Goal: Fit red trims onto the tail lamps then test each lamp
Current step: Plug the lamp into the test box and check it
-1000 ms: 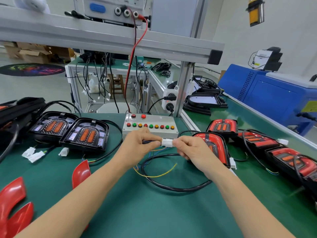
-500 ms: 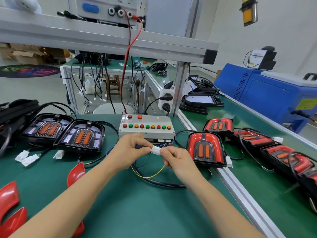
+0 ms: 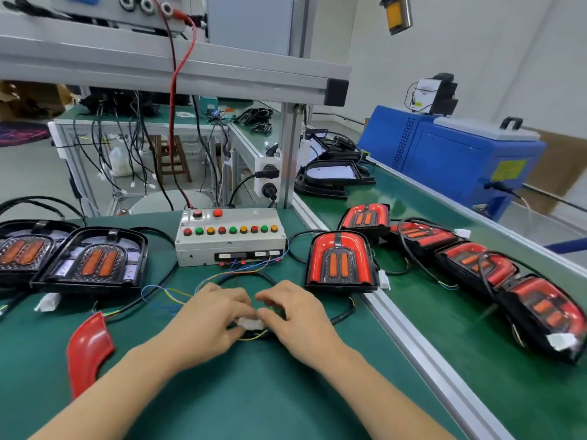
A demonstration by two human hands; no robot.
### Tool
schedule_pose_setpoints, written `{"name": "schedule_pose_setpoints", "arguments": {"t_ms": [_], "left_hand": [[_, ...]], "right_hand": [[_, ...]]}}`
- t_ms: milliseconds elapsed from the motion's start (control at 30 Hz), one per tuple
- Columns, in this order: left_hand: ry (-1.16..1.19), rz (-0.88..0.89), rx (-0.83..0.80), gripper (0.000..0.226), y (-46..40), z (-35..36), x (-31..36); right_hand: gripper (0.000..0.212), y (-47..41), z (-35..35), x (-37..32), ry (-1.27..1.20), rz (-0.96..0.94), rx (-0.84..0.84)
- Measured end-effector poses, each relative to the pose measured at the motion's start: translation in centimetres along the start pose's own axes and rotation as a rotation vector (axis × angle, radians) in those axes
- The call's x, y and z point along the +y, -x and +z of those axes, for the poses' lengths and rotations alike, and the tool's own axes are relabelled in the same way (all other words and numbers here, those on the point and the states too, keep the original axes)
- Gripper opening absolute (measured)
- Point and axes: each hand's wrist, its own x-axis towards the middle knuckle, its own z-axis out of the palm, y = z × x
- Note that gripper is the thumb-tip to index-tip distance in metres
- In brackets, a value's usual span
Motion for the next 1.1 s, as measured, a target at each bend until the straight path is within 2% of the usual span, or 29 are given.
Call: {"name": "schedule_pose_setpoints", "arguments": {"t_ms": [200, 400, 500, 600, 733, 800, 867, 933, 1000, 1100], "left_hand": [[-0.01, -0.006, 0.031, 0.024, 0.1, 0.0, 0.3], [0.067, -0.057, 0.027, 0.029, -0.7, -1.3, 1.2], [0.072, -0.066, -0.01, 0.029, -0.8, -1.7, 1.7], [0.105, -0.087, -0.018, 0.025, -0.7, -2.4, 2.2], [0.228, -0.115, 0.111, 0.02, -0.8, -4.3, 2.6], [0.285, -0.162, 0.271, 0.023, -1.2, -5.6, 2.0], [0.265, -0.281, 0.408, 0.031, -2.0, -6.6, 0.3], [0.158, -0.437, 0.42, 0.043, -2.9, -7.3, -2.4], [0.052, -0.581, 0.328, 0.059, -3.3, -7.3, -5.1], [-0.139, -0.7, 0.124, 0.07, -3.0, -6.2, -7.7]], "right_hand": [[0.029, 1.7, -1.6, 0.8, 0.144, -0.044, 0.175], [0.032, 3.2, -2.9, 2.4, 0.449, 0.004, 0.399], [0.037, 3.8, -3.7, 3.5, 0.517, 0.023, 0.489], [0.033, 4.2, -4.8, 4.9, 0.558, 0.079, 0.563], [0.029, 4.2, -6.0, 6.2, 0.557, 0.164, 0.602], [0.029, 4.1, -6.3, 6.4, 0.556, 0.178, 0.563], [0.025, 3.8, -6.3, 6.5, 0.561, 0.194, 0.503], [0.03, 3.3, -6.2, 6.7, 0.535, 0.263, 0.417], [0.038, 2.6, -6.5, 7.3, 0.412, 0.365, 0.361], [0.047, 1.3, -7.2, 7.7, -0.124, 0.534, 0.391]]}}
